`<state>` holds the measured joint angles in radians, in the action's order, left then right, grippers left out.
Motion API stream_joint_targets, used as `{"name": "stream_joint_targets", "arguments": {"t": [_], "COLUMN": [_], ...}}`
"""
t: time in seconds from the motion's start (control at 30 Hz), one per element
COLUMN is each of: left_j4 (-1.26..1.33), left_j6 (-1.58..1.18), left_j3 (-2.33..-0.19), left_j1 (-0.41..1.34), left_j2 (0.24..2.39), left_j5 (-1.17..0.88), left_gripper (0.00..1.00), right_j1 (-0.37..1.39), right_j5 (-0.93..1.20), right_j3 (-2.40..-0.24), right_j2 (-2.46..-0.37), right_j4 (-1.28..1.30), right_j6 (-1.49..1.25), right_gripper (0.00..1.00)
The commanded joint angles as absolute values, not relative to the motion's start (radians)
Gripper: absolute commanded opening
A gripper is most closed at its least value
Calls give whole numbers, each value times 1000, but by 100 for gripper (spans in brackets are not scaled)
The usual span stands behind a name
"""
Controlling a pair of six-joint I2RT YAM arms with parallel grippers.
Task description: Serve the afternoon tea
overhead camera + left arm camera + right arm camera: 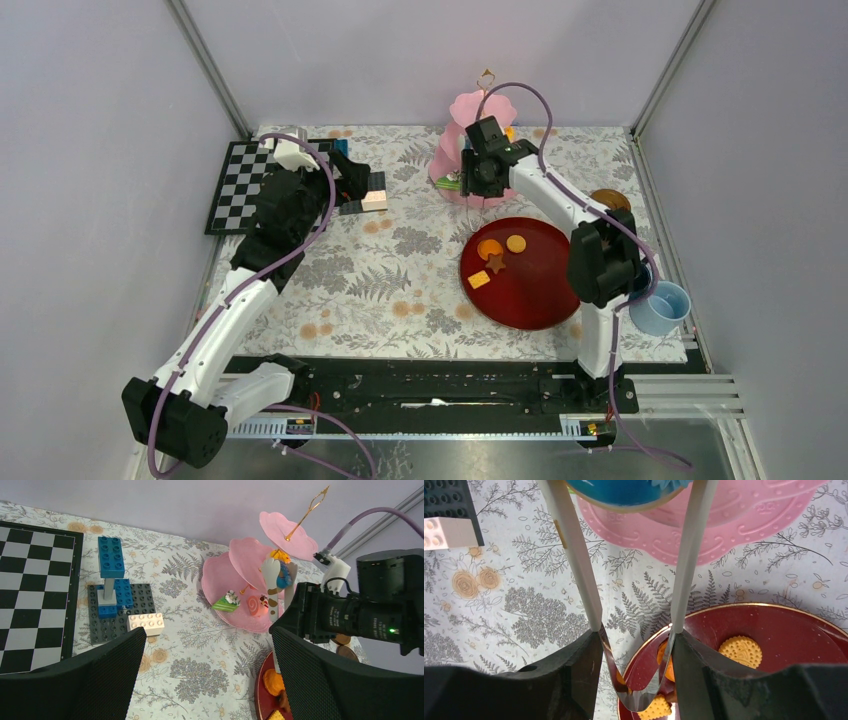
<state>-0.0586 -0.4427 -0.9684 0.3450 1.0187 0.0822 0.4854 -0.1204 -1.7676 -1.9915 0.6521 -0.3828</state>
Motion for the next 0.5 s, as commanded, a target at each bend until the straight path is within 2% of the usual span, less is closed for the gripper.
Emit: {"name": "stream_joint_targets", "arguments": {"t": [0.0, 0.27, 0.47], "left_j4": [-26, -28, -27], "left_j6": [-445, -443, -443], "left_j3": [-1012, -1012, -1012], "left_j1": [339, 339, 339], "left_j2": [1025, 1027, 1031], "left_j5": [76, 79, 78], "left_gripper": [99, 99, 99], "right_j1": [495, 495, 495], "right_j5": [-145, -145, -157], "right_j3": [-1820, -1826, -1827], "right_j2": [-2041, -2065, -2070], "right_j4": [600, 563, 562], "right_j6": [-405, -418, -421], "right_gripper": [33, 35, 41]}}
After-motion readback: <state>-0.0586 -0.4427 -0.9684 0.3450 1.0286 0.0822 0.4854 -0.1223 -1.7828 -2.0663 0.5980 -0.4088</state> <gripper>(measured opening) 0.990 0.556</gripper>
